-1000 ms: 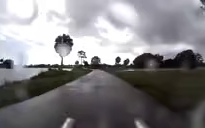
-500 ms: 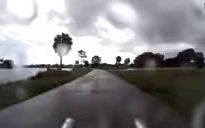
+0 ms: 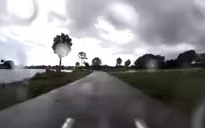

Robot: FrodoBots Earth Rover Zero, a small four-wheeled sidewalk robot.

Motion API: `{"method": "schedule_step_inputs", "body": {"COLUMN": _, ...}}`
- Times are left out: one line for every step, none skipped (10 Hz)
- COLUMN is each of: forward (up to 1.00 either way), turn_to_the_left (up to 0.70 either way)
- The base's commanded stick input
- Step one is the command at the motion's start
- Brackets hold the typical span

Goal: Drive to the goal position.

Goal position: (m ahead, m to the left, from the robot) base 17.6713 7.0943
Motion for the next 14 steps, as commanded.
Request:
{"method": "schedule_step_inputs", "body": {"forward": 1.00, "turn_to_the_left": 0.00}}
{"method": "schedule_step_inputs", "body": {"forward": 1.00, "turn_to_the_left": 0.00}}
{"method": "schedule_step_inputs", "body": {"forward": 1.00, "turn_to_the_left": 0.00}}
{"method": "schedule_step_inputs", "body": {"forward": 1.00, "turn_to_the_left": 0.00}}
{"method": "schedule_step_inputs", "body": {"forward": 1.00, "turn_to_the_left": 0.00}}
{"method": "schedule_step_inputs", "body": {"forward": 1.00, "turn_to_the_left": 0.00}}
{"method": "schedule_step_inputs", "body": {"forward": 1.00, "turn_to_the_left": 0.00}}
{"method": "schedule_step_inputs", "body": {"forward": 1.00, "turn_to_the_left": 0.00}}
{"method": "schedule_step_inputs", "body": {"forward": 1.00, "turn_to_the_left": 0.00}}
{"method": "schedule_step_inputs", "body": {"forward": 1.00, "turn_to_the_left": 0.00}}
{"method": "schedule_step_inputs", "body": {"forward": 1.00, "turn_to_the_left": 0.00}}
{"method": "schedule_step_inputs", "body": {"forward": 1.00, "turn_to_the_left": 0.00}}
{"method": "schedule_step_inputs", "body": {"forward": 1.00, "turn_to_the_left": 0.00}}
{"method": "schedule_step_inputs", "body": {"forward": 1.00, "turn_to_the_left": 0.00}}
